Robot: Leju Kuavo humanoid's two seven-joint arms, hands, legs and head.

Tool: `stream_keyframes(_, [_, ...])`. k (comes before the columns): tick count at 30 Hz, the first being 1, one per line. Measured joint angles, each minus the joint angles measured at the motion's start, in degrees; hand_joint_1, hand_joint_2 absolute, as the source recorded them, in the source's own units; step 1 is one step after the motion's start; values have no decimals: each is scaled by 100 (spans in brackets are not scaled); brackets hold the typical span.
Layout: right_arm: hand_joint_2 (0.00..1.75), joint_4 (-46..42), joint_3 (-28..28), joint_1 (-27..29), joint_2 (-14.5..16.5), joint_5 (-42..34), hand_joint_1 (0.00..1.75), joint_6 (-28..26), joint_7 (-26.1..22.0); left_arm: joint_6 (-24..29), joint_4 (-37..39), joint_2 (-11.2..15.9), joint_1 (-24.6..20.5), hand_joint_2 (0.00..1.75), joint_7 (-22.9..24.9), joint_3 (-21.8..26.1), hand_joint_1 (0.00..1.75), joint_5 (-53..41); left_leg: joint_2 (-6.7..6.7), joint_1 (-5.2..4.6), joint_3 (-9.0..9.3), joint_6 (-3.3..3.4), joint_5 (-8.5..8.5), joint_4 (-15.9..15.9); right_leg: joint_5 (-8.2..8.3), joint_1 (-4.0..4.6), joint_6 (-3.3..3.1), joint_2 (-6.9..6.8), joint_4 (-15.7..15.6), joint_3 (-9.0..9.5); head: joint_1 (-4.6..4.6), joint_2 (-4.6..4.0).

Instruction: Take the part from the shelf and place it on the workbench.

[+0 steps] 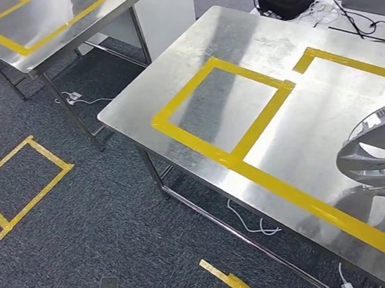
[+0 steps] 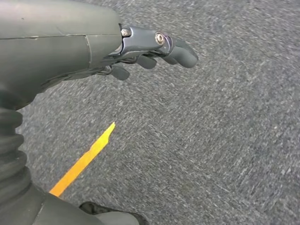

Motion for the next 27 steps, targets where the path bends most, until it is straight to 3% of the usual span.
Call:
stream_keyframes(1, [175,46,53,-38,40,49,175,1,-4,9,0,-2,0,175,0,10,0,-1,-1,-8,24,31,152,-170,-11,15,-4,9,-1,19,-1,0])
stream_keyframes(3, [175,151,181,-105,133,139,175,9,-7,21,0,2,-7,175,0,20,0,-5,-2,-55,313,155,605,-939,-27,41,-9,28,-5,57,3,0])
stream_keyframes(5, [175,264,318,-147,244,231,175,15,-2,25,0,5,-23,175,-4,22,0,-13,3,-107,558,250,800,-1520,-39,59,8,44,-10,68,4,0])
stream_keyframes(8, [175,391,490,-175,385,325,175,10,1,27,0,-12,-31,175,-12,25,0,-25,7,-101,649,283,856,-1685,-66,72,79,45,-30,71,3,0])
stream_keyframes(10, [175,481,570,-200,453,364,175,3,-1,26,0,-27,-31,175,-20,26,0,-32,11,-58,709,296,945,-1792,-197,83,130,31,104,7,14,0])
stream_keyframes(13, [175,678,704,-225,618,473,175,-55,-5,31,0,-38,-30,175,-26,27,0,-52,15,-38,723,308,994,-1841,-699,66,204,23,1051,-423,22,0])
stream_keyframes(15, [175,796,808,-235,747,541,175,-116,-10,33,0,-45,-20,175,-25,28,0,-57,17,-34,720,306,995,-1834,-790,51,251,20,1468,-602,22,0])
stream_keyframes(16, [175,838,851,-251,800,558,175,-134,-12,32,0,-46,-17,175,-28,28,0,-58,17,-30,720,303,996,-1827,-683,46,266,14,1358,-536,23,0])
stream_keyframes(18, [175,903,918,-297,881,581,175,-154,-13,-44,0,-49,-16,175,-92,29,0,-61,10,-24,719,286,996,-1799,-351,39,261,-19,614,-116,25,0])
stream_keyframes(20, [175,944,973,-312,953,634,175,-193,-13,-321,-1,-52,-15,175,-278,22,0,-60,-10,-32,713,231,977,-1751,-181,52,188,-44,-26,241,19,0])
stream_keyframes(24, [175,1046,1081,-175,1179,841,175,-421,0,-728,-7,-66,14,175,-520,-57,0,36,-13,15,738,79,914,-1673,-127,98,11,-32,-213,405,13,0])
stream_keyframes(25, [175,1081,1103,-148,1246,881,175,-484,3,-753,-9,-67,24,175,-530,-86,0,69,-10,25,709,48,818,-1553,-97,92,-20,-32,-242,447,10,0])
stream_keyframes(27, [175,1160,1134,-94,1374,930,175,-597,5,-815,-15,-62,49,175,-537,-137,0,142,-10,48,513,-4,432,-976,-55,81,-53,-35,-278,478,4,0])
